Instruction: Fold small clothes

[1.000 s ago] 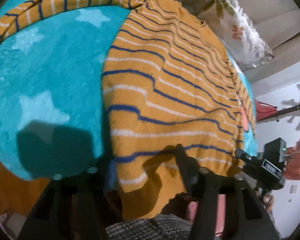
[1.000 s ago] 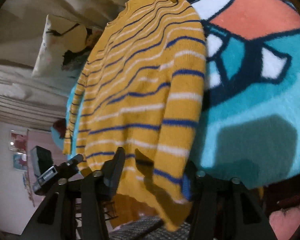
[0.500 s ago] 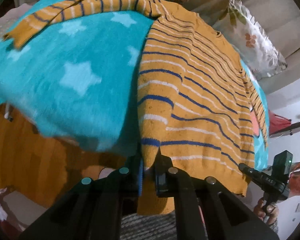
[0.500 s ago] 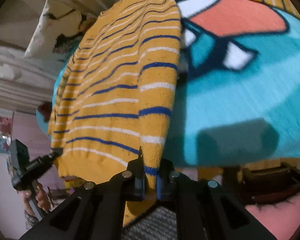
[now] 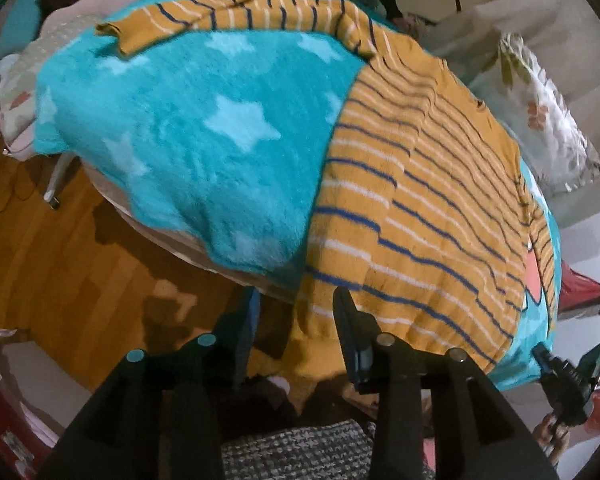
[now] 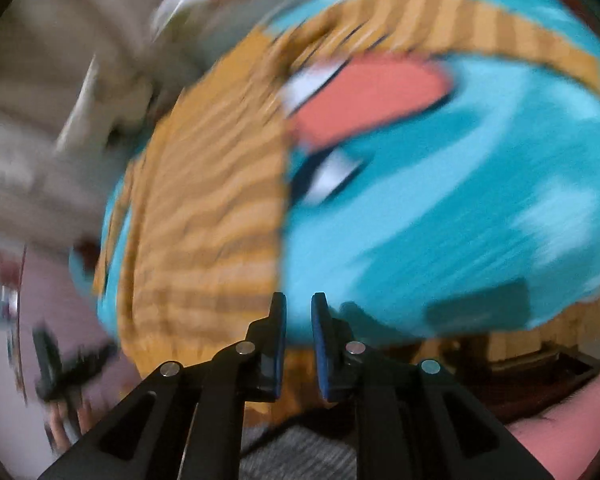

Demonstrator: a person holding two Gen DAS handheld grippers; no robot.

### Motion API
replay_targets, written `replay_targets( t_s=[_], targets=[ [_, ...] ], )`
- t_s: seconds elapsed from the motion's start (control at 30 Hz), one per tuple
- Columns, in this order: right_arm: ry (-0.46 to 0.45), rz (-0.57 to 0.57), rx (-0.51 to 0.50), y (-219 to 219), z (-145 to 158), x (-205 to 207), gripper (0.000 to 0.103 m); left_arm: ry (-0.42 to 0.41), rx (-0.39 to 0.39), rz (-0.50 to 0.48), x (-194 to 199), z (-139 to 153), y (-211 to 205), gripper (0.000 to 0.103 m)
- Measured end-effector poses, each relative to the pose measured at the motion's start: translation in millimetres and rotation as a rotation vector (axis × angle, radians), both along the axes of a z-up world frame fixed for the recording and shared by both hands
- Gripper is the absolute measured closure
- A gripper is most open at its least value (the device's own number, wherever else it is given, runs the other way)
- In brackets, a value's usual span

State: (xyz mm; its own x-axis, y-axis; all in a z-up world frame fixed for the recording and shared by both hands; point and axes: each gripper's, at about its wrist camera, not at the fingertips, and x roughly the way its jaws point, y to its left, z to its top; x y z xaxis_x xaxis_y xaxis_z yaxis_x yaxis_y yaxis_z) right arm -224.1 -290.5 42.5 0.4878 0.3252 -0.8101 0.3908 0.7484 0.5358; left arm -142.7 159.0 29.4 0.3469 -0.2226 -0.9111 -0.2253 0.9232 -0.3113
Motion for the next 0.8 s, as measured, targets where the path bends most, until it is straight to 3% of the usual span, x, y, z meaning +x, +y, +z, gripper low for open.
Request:
replay_targets(
  t_s=[0.13,0.27,0.53,0.57,0.6,0.7,0.8],
  targets=[
    [-0.026,-0.254,-0.047,-82,4,-13,0.066,-0.021,0.002,0.002,1,11,-7,0.062],
    [-0.040,-0.447,0.057,-143,-15,-15,0.065,-0.042,0.000,-0.009,4,22,-21,0.059],
    [-0.070,-0.645,0.103,-191,-28,15,0.065,-0.066,0.000,-0.014,10,43,-41,0.052],
    [-0.062,-0.657,0.104,-200,-31,19,0.069,-0.067,0.002,-0.011,11,43,-41,0.051],
    [-0.055,-0.669,0.113,-204,-33,23,0.095,-0.067,0.004,-0.006,12,43,-42,0.051],
    [-0.056,-0.698,0.163,-221,-37,25,0.097,-0.065,0.007,0.006,14,44,-40,0.051],
    [-0.070,-0.699,0.048,-241,-15,24,0.097,-0.084,0.013,0.043,11,49,-31,0.051]
  ],
)
